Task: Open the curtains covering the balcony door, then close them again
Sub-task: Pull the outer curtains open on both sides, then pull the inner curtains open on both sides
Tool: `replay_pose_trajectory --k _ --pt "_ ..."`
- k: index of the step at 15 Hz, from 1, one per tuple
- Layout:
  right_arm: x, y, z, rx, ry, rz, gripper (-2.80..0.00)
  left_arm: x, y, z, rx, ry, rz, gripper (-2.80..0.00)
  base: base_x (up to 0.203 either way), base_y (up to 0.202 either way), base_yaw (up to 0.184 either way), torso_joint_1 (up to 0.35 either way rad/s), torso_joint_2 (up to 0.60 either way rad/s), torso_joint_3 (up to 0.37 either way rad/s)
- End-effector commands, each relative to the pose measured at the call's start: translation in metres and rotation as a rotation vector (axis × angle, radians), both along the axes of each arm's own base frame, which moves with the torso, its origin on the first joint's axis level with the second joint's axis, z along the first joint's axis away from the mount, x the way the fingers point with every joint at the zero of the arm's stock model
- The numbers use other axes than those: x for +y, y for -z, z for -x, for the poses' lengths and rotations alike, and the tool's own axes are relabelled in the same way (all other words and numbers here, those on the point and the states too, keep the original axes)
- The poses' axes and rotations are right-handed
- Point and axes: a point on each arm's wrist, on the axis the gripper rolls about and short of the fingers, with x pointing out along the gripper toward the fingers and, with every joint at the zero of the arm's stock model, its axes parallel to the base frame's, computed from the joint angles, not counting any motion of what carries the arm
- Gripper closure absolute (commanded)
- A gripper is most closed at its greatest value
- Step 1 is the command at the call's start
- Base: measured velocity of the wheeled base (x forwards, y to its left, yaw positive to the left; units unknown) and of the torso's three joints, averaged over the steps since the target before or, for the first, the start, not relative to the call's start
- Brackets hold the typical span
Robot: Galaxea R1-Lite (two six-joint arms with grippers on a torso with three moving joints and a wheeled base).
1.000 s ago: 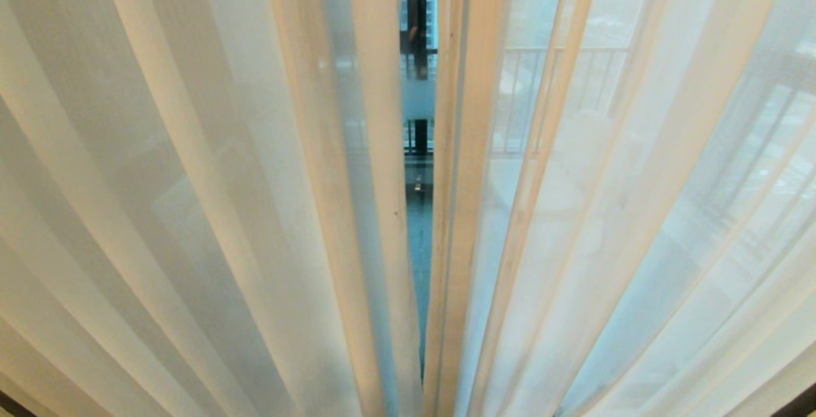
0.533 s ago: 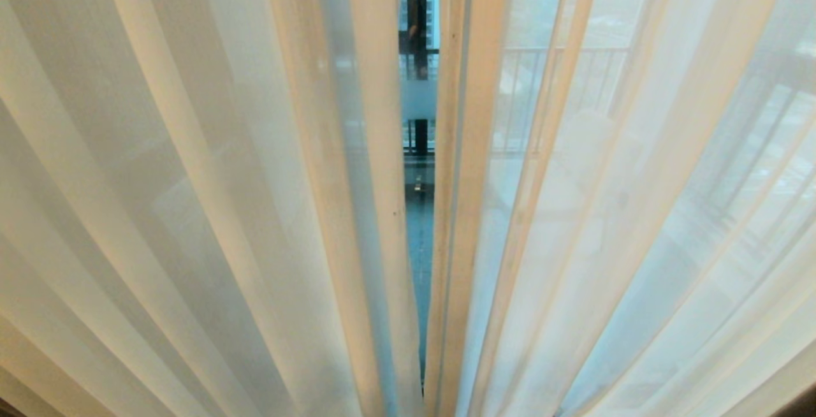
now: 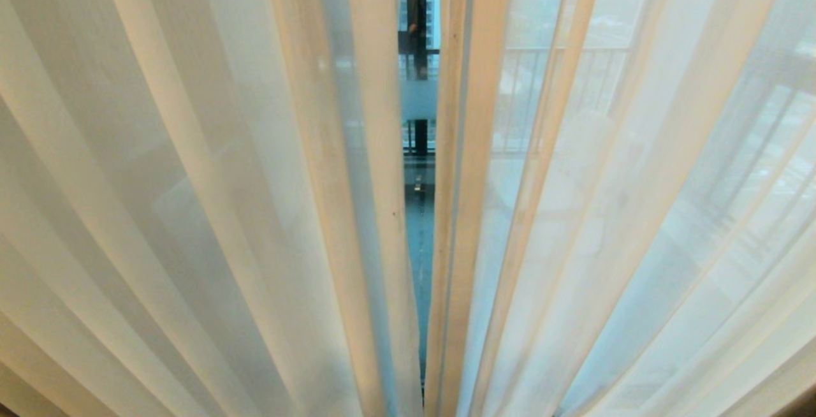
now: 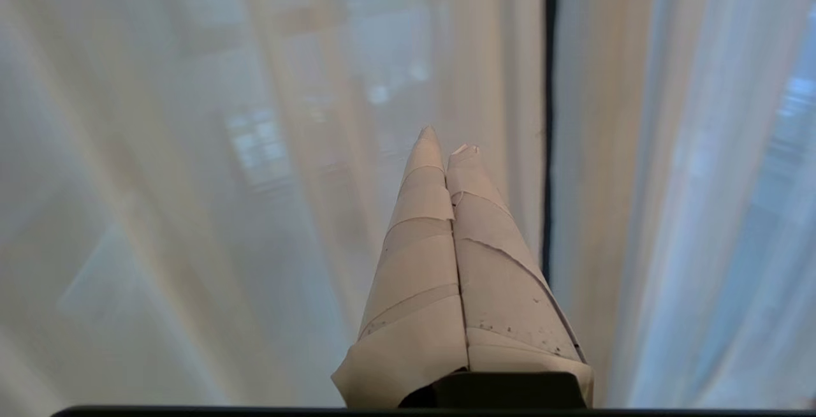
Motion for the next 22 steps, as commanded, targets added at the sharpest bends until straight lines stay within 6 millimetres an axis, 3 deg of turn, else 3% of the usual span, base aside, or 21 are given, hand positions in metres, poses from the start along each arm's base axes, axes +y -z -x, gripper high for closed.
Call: replay_pose_trajectory --k 1,3,8,13,16,17,19,22 --pt "0.0 0.0 0.0 0.0 -0.001 0.001 0.0 -0.002 -0.032 -0.033 0.084 0.066 -0.013 0.0 0.0 0.0 0.0 0.0 0.0 0.0" --pt "0.0 0.0 0.0 0.0 -0.001 0.001 0.0 -0.004 -0.054 -0.051 0.098 0.163 -0.027 0.0 0.0 0.0 0.0 0.0 0.0 0.0" --pt "0.0 0.0 0.0 0.0 -0.001 0.001 0.0 -0.017 -0.09 -0.091 0.14 0.382 -0.03 0.0 0.0 0.0 0.0 0.0 0.0 0.0" --pt "0.0 0.0 0.0 0.0 -0.001 0.001 0.0 -0.036 -0.104 -0.131 0.091 0.484 -0.009 0.0 0.0 0.0 0.0 0.0 0.0 0.0" --pt "0.0 0.0 0.0 0.0 -0.001 0.001 0.0 -0.047 -0.105 -0.136 0.097 0.558 -0.001 0.0 0.0 0.0 0.0 0.0 0.0 0.0" --pt "0.0 0.0 0.0 0.0 -0.001 0.001 0.0 -0.049 -0.106 -0.137 0.102 0.563 0.004 -2.8 0.0 0.0 0.0 0.0 0.0 0.0" --pt "0.0 0.0 0.0 0.0 -0.001 0.001 0.0 -0.06 -0.106 -0.14 0.117 0.581 0.012 -2.8 0.0 0.0 0.0 0.0 0.0 0.0" --pt "0.0 0.0 0.0 0.0 0.001 0.001 0.0 -0.087 -0.11 -0.162 0.159 0.509 0.029 -2.8 0.0 0.0 0.0 0.0 0.0 0.0"
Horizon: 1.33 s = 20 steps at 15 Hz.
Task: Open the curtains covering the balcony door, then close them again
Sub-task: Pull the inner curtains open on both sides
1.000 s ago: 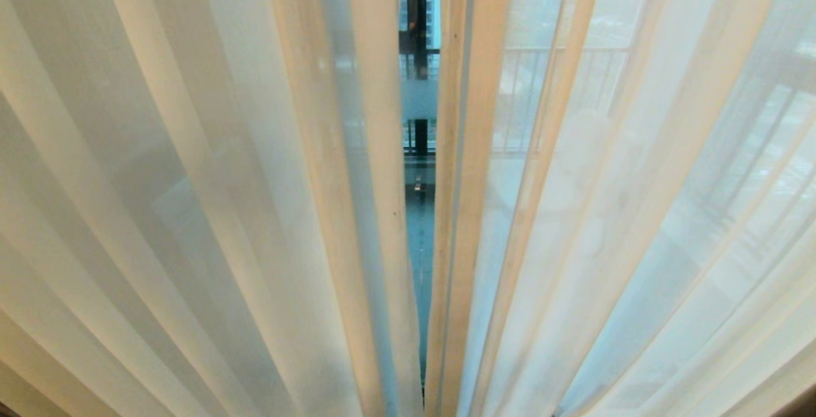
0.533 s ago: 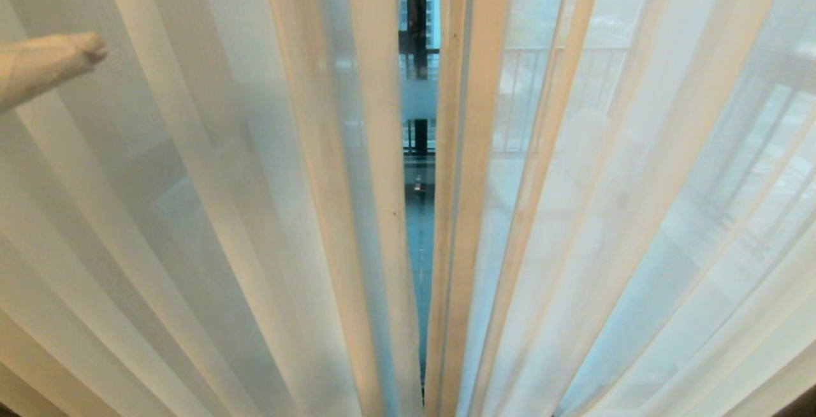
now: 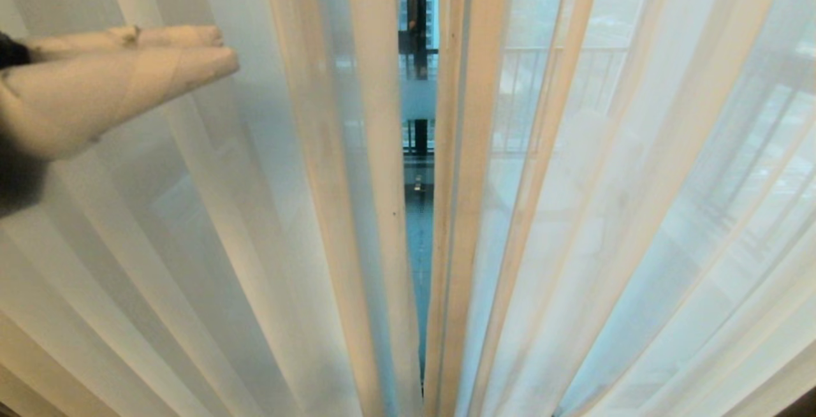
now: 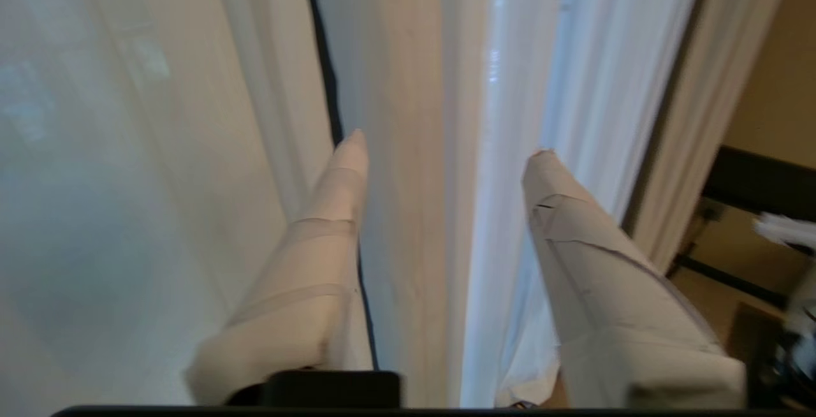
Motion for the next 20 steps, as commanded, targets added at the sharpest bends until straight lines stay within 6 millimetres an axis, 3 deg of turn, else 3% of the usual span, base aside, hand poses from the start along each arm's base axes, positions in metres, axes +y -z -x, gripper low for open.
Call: replay_pose_trajectory --k 1,12,20 --pt "0.0 0.0 0.0 -0.001 -0.001 0.001 0.0 -0.022 0.0 -0.023 0.04 -0.022 -0.017 -2.8 0.0 0.0 0.0 0.0 0.0 0.0" --pt "0.0 0.0 0.0 -0.001 -0.001 0.001 0.0 -0.065 -0.026 -0.085 0.023 -0.262 0.031 -2.8 0.0 0.0 0.0 0.0 0.0 0.0" --pt "0.0 0.0 0.0 -0.001 -0.001 0.001 0.0 -0.085 -0.038 -0.116 0.007 -0.361 0.057 -2.8 0.0 0.0 0.0 0.0 0.0 0.0"
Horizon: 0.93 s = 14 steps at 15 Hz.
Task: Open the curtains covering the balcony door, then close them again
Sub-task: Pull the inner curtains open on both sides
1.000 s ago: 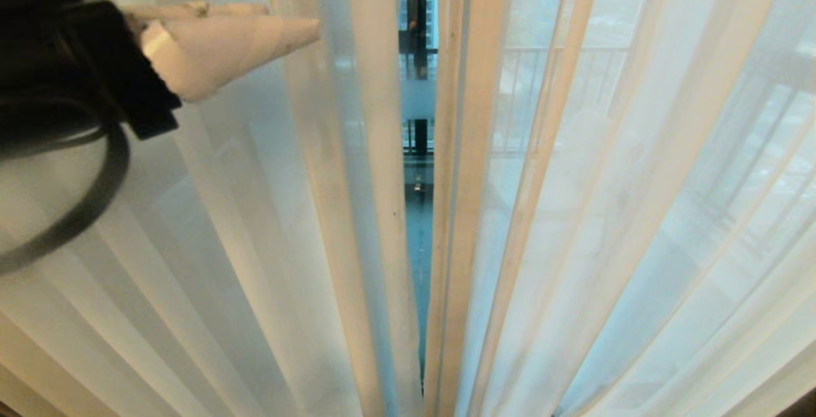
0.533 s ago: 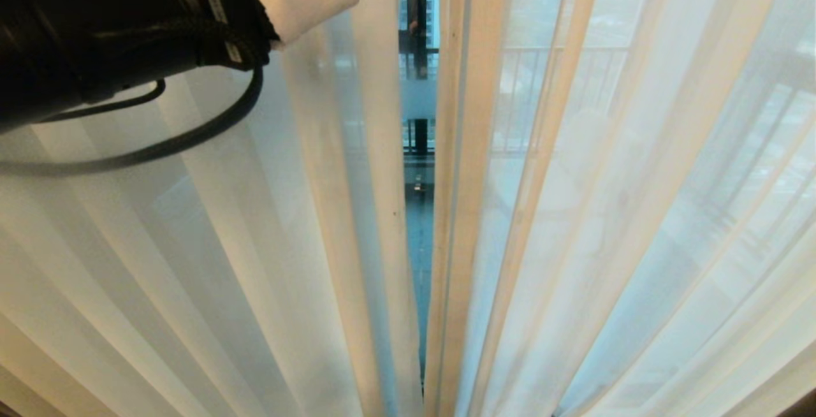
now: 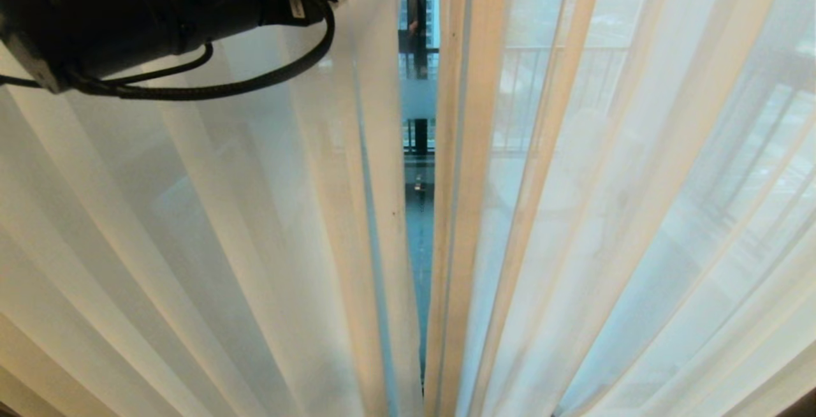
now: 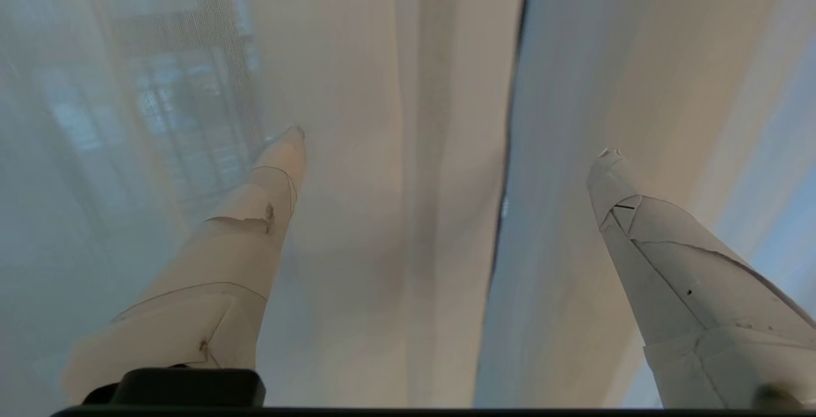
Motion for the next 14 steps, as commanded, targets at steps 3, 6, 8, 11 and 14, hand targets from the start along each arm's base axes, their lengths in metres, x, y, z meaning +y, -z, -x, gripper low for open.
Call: replay_pose_trajectory --k 3,6,8,11,14 --pt "0.0 0.0 0.0 -0.001 -0.001 0.001 0.0 -0.007 0.005 -0.014 0.012 -0.088 -0.022 -2.8 0.0 0.0 0.0 0.0 0.0 0.0" --pt "0.0 0.0 0.0 -0.001 -0.001 0.001 0.0 -0.012 0.002 -0.021 0.003 -0.124 -0.014 -2.8 0.0 0.0 0.0 0.0 0.0 0.0" --pt "0.0 0.0 0.0 -0.001 -0.001 0.001 0.0 -0.017 0.0 -0.027 -0.003 -0.124 -0.011 -2.8 0.0 0.0 0.0 0.0 0.0 0.0" --pt "0.0 0.0 0.0 -0.001 -0.001 0.001 0.0 -0.028 -0.002 -0.031 -0.01 -0.107 -0.004 -2.8 0.0 0.0 0.0 0.0 0.0 0.0" --pt "0.0 0.0 0.0 -0.001 -0.001 0.001 0.0 -0.04 0.0 -0.038 -0.01 -0.097 -0.003 -2.8 0.0 0.0 0.0 0.0 0.0 0.0"
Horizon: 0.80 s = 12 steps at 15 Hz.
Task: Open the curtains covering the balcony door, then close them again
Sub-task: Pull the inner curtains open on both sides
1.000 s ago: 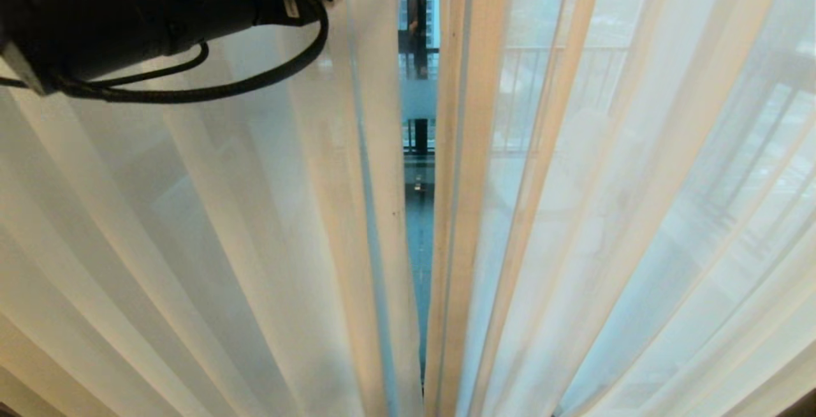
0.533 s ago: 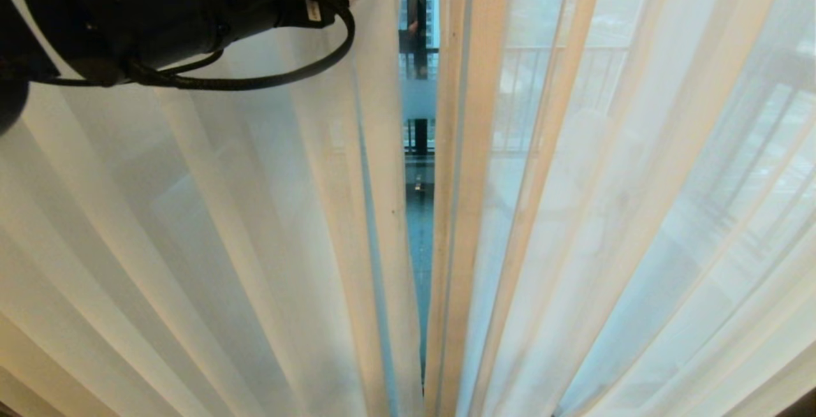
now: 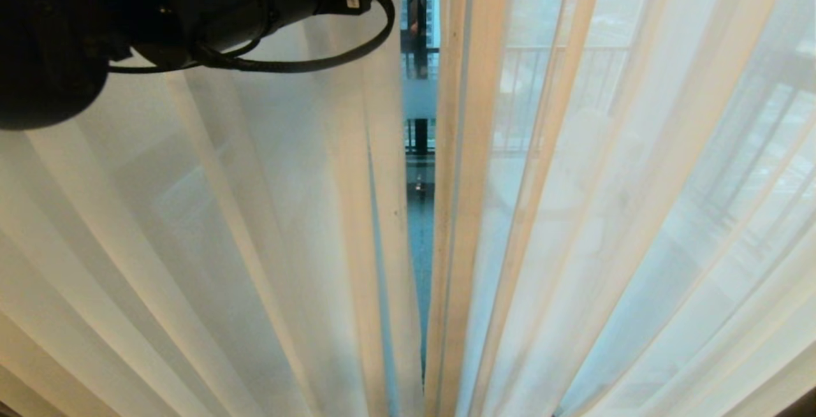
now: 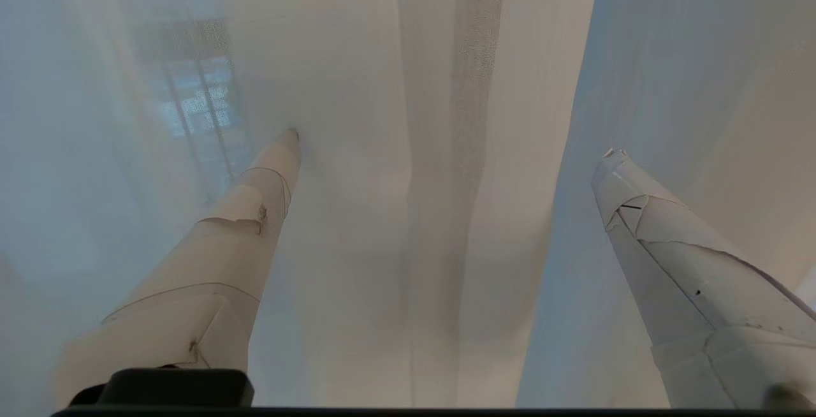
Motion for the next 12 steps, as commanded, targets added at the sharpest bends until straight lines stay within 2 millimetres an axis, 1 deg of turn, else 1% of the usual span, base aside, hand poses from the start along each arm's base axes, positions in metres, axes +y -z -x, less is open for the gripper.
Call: replay_pose_trajectory --k 1,8,12 --pt "0.0 0.0 0.0 -0.001 -0.002 0.001 0.0 -0.01 0.005 -0.01 0.008 0.001 -0.009 -2.8 0.0 0.0 0.0 0.0 0.0 0.0" --pt "0.0 0.0 0.0 -0.001 -0.001 0.001 0.0 -0.015 0.016 -0.029 0.027 -0.09 -0.038 -2.8 0.0 0.0 0.0 0.0 0.0 0.0" --pt "0.0 0.0 0.0 -0.001 -0.002 0.001 0.0 -0.014 0.013 -0.042 0.01 -0.115 -0.028 -2.8 0.0 0.0 0.0 0.0 0.0 0.0"
